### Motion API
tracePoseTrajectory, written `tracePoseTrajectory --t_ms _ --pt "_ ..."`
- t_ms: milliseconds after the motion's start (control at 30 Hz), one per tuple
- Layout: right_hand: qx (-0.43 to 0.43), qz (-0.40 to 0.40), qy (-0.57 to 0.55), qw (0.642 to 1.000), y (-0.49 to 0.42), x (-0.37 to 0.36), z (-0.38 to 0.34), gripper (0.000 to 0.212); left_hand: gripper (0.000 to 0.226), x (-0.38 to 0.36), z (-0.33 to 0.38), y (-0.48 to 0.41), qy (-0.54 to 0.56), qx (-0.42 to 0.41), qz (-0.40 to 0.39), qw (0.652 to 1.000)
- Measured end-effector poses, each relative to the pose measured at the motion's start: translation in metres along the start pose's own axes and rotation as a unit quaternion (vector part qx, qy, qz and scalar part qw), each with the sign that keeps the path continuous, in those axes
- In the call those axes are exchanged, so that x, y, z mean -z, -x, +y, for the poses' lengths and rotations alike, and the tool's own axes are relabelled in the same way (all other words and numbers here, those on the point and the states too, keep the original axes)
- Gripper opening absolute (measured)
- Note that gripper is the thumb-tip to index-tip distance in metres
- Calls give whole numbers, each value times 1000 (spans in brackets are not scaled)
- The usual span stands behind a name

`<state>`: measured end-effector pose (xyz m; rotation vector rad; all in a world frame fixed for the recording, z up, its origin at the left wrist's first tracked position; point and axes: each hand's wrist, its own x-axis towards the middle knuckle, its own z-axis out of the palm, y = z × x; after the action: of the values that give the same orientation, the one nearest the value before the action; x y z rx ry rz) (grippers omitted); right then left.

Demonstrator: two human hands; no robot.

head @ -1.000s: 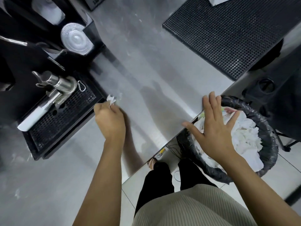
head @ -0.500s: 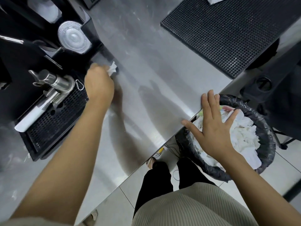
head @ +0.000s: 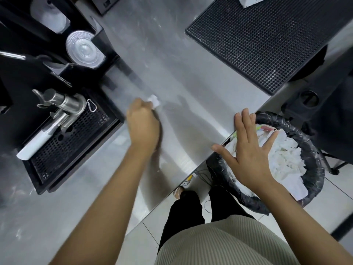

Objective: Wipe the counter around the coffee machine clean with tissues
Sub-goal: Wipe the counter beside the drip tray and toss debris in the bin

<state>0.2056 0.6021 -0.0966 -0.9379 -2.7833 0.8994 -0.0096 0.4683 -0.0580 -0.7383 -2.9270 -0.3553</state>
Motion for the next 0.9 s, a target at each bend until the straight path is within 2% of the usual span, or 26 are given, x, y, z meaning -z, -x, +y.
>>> tracePoseTrajectory --t_ms 67,100,200,267,333,500,667,733,800,833,900 --pt "2 1 -29 1000 0 1 1 88 30 -2 13 20 52 -63 -33 996" --pt "1 10 -64 998 -1 2 1 81 28 1 12 18 77 -68 -48 994" --pt "18 121 -177 977 -6 10 9 40 25 11 -12 -14 93 17 4 996" --pt "-2 178 -212 961 -8 19 16 23 25 8 -27 -31 72 86 27 993" --pt "-39 190 -234 953 -11 28 20 18 26 -1 -23 -30 77 98 30 992" --pt "-99 178 -282 937 -9 38 24 4 28 -23 30 14 146 46 39 987" --pt "-150 169 -295 928 -3 35 31 11 39 -27 104 67 185 -87 -15 979" --pt "-146 169 -262 939 -1 34 35 16 35 -23 123 76 237 -136 -82 959" --pt "-152 166 -255 940 2 38 39 24 27 -14 118 70 309 -109 -119 937" --pt "-160 165 -262 937 4 41 41 19 23 -8 106 62 325 -73 -93 938" --pt "-175 172 -271 931 6 47 46 7 20 1 64 40 275 33 -15 961"
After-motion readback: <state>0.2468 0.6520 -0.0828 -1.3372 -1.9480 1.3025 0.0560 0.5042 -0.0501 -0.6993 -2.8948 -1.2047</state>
